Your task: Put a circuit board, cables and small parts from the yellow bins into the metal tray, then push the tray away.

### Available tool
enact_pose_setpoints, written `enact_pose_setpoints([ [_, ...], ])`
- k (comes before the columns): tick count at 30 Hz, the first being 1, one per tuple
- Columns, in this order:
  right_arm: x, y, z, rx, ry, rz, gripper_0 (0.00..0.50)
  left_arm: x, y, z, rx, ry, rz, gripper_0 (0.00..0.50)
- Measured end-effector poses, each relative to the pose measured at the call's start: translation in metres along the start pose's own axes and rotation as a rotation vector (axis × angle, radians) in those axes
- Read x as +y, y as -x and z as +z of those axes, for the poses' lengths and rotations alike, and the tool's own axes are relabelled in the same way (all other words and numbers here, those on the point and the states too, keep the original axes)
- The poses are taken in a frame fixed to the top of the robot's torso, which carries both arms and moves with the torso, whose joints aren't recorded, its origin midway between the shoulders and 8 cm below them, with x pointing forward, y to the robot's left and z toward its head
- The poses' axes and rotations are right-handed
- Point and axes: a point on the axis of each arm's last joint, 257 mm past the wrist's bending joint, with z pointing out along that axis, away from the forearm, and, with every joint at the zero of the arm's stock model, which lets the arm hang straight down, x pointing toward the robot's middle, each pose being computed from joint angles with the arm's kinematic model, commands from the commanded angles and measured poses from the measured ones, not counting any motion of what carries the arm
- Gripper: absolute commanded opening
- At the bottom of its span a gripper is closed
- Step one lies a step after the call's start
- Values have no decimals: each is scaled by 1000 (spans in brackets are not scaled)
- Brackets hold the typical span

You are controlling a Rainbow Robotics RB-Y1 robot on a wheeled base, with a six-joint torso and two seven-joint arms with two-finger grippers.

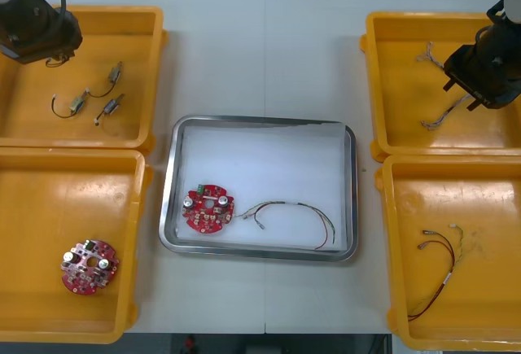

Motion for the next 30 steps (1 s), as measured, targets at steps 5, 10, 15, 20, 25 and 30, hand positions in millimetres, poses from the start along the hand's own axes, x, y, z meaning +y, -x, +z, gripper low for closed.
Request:
enact_pose_setpoints([
  [5,0,-2,12,7,6,20,500,-8,-9,-27,58,-34,14,0],
  [10,-2,2,23,2,18,49,500,-13,-19,-48,97,-47,54,0],
  [15,-6,4,35,3,21,76,500,-18,-31,-63,124,-51,96,0],
  [20,-5,-1,40,13,20,79,500,-34,-46,-75,109,-93,144,0],
  [25,-3,-5,42,20,22,76,500,-49,-66,-83,115,-100,80,0],
  [30,-10,-7,47,31,6,92,500,-59,-83,-92,125,-90,-83,0],
])
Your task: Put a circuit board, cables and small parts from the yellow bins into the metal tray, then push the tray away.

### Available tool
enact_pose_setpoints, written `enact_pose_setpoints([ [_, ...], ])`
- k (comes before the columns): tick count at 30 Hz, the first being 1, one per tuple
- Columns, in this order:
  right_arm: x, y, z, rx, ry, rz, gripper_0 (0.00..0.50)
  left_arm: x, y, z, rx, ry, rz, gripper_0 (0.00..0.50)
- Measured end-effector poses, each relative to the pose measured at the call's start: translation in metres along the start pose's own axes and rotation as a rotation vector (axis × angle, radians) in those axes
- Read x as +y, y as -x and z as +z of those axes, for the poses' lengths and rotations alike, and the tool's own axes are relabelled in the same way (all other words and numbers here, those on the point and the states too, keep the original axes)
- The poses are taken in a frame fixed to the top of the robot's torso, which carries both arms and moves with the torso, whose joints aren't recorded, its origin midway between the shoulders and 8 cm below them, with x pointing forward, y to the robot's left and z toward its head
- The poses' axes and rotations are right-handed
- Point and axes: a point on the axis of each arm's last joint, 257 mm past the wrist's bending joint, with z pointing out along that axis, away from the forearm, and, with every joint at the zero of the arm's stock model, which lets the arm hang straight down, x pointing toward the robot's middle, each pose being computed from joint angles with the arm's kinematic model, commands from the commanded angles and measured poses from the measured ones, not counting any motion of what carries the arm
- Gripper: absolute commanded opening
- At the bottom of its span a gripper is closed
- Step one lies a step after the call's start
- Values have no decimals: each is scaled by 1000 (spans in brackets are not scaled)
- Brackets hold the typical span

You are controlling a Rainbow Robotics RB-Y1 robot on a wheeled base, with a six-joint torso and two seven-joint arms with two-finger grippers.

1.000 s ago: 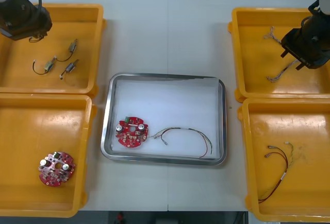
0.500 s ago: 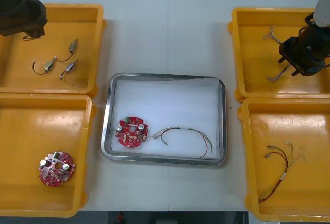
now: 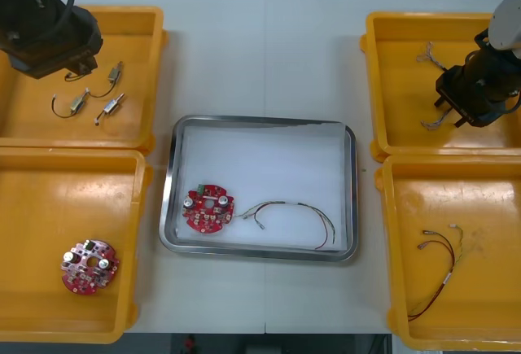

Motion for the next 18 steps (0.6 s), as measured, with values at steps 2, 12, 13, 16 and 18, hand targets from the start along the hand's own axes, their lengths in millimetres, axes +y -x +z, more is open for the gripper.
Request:
enact_pose_setpoints([
  [2,-1,0,3,1,0,7,500,-4,-6,-2,-10,-1,-28,0],
  [12,-3,0,10,2,2,22,463,-28,-44,2,-37,-17,75,0],
  [13,-3,0,10,3,2,22,319,-33,-48,2,-38,-24,78,0],
  [16,-1,-1,10,3,7,22,104,-46,-59,7,-50,-37,50,0],
  [18,0,-1,10,4,8,21,20,-52,-67,14,-55,-35,-4,0],
])
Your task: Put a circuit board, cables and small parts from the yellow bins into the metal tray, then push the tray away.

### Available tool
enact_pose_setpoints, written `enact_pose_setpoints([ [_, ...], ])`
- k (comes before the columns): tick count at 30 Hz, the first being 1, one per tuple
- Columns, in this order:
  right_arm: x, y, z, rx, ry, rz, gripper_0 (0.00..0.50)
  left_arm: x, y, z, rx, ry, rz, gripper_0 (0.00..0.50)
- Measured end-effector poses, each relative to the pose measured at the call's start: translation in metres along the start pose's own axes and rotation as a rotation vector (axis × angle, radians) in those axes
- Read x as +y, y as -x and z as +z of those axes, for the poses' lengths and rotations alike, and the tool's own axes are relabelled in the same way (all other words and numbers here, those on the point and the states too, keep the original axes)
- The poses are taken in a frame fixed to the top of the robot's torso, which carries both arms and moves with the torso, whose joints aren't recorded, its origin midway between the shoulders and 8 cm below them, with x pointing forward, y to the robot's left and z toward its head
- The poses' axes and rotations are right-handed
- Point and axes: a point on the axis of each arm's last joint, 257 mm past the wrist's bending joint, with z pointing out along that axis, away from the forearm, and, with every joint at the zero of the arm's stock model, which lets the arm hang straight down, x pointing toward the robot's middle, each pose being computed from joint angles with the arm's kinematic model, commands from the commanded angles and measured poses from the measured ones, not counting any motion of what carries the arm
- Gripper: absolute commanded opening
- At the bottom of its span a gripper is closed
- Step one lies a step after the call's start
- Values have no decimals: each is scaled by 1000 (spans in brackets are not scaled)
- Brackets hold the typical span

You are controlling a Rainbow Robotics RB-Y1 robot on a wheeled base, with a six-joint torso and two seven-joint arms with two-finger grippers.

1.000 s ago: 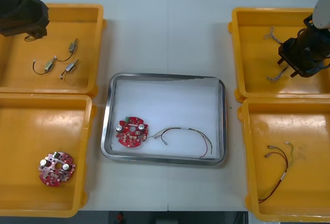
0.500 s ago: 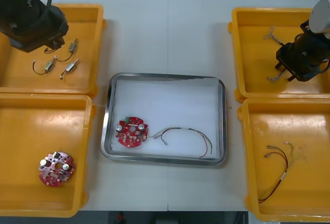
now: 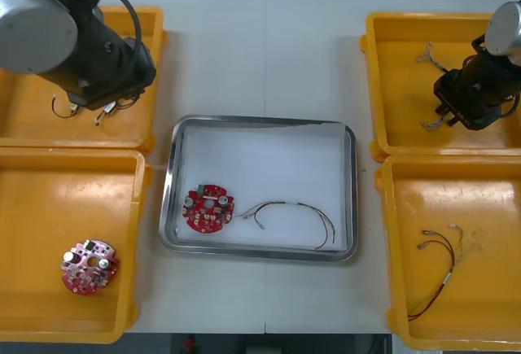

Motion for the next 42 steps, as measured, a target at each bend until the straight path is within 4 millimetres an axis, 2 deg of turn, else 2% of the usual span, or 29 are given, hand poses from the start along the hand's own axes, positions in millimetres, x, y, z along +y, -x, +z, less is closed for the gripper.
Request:
enact_pose_setpoints([
  [1,0,0,0,1,0,0,2,-2,-4,4,-2,3,-38,0],
  [5,1,-1,0,2,1,0,0,-12,-24,19,1,15,-145,0],
  [15,-1,-4,-5,7,-19,-16,0,-32,-69,51,-14,36,-35,0],
  [18,-1,-10,-18,14,-49,-54,0,-36,-83,60,-23,46,0,0],
  [24,5,-6,-53,-34,-83,-168,0,-41,-106,79,-49,74,49,0],
  [29,4,-8,-74,-39,-118,-347,0,-42,-117,99,-64,99,49,0],
  [32,3,-11,-85,-39,-131,-392,0,-44,-119,109,-76,101,50,0],
  [37,7,-21,-105,-26,-128,-556,0,-46,-121,117,-85,103,52,2],
  [40,12,-29,-118,-11,-111,-632,0,-48,-121,118,-85,99,51,42],
  [41,13,-32,-122,-6,-102,-648,0,-48,-122,118,-85,98,51,141],
  [42,15,-34,-125,-2,-93,-656,0,-48,-121,118,-85,98,51,195],
])
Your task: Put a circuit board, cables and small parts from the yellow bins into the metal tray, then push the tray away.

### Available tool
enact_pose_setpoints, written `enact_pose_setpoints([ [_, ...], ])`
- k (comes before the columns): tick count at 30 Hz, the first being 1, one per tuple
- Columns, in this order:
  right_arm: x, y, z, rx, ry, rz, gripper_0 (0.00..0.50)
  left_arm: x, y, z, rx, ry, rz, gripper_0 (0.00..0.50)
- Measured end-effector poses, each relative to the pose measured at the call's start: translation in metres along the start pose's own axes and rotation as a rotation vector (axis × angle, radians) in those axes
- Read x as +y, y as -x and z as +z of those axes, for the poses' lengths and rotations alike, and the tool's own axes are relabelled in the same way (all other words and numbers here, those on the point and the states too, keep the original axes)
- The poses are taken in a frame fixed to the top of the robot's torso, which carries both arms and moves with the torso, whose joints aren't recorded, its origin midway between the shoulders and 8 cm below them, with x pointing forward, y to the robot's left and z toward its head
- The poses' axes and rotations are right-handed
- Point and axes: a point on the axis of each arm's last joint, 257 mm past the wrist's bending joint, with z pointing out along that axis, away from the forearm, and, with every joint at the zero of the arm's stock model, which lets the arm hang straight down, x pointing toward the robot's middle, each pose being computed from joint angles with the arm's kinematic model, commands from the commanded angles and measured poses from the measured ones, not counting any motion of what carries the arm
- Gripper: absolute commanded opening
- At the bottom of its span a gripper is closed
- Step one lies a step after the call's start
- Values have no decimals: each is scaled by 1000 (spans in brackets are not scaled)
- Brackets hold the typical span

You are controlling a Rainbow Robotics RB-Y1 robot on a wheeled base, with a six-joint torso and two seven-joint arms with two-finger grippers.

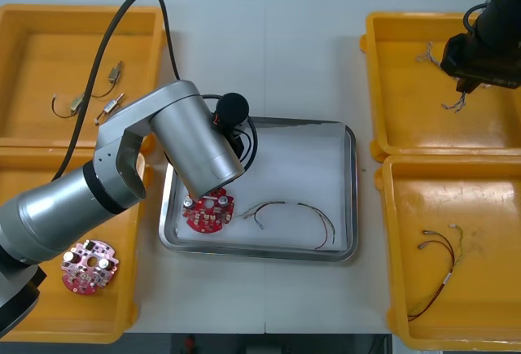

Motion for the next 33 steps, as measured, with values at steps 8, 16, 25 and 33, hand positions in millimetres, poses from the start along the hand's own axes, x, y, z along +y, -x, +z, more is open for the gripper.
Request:
enact_pose_setpoints([
  [8,17,-6,-31,-25,54,-232,0,-1,0,0,-1,-2,0,412],
  [16,38,-9,-53,-122,83,-461,0,-1,-2,-13,-4,-1,14,500],
  [25,46,-30,-58,-159,141,-538,0,6,-7,-63,45,-18,42,500],
  [33,59,-49,-63,-146,202,-599,0,36,29,-85,82,3,55,500],
])
